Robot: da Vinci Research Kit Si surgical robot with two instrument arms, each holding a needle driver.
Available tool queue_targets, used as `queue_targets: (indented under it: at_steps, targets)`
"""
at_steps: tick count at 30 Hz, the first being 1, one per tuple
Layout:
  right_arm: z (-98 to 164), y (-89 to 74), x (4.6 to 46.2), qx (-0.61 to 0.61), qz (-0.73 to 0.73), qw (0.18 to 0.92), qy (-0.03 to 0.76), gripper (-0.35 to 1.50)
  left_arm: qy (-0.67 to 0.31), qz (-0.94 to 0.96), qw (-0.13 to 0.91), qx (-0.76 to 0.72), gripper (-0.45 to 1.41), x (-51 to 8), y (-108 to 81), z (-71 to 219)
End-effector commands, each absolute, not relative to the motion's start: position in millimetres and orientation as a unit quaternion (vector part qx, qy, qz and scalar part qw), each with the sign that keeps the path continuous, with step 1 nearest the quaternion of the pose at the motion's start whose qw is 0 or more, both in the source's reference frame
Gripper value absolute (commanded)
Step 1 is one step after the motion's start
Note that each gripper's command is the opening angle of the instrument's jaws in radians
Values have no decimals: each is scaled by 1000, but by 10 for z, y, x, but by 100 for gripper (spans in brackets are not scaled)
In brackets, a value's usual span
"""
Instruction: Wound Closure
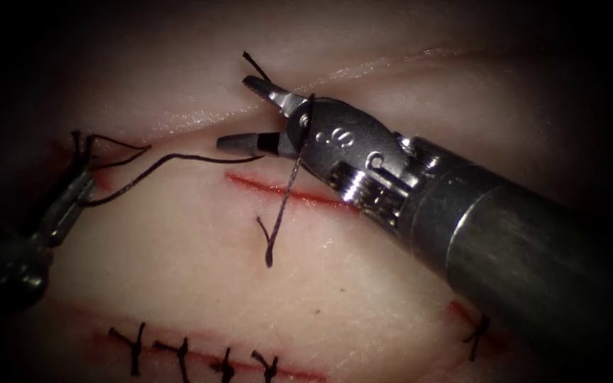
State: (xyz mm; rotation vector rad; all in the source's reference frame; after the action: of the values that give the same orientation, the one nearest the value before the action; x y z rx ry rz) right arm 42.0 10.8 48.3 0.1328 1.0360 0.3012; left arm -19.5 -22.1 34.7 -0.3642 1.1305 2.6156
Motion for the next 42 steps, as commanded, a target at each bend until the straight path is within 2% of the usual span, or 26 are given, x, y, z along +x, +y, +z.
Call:
queue_targets:
  at_steps: [1,17,34,38,42]
  targets:
    - [488,103,429,71,140,849,504,120,392,902,132,-125,-45,-196,-220,352]
    - [492,67,453,177,81,788,584,115,385,910,96,-120,-45,-226,-134,393]
    - [479,61,450,257,53,626,734,105,372,920,64,-106,-45,-214,-91,489]
    - [469,65,442,264,53,590,761,84,361,927,44,-94,-45,-205,-103,529]
    - [465,74,434,257,70,582,768,84,350,932,34,-84,-45,-196,-121,566]
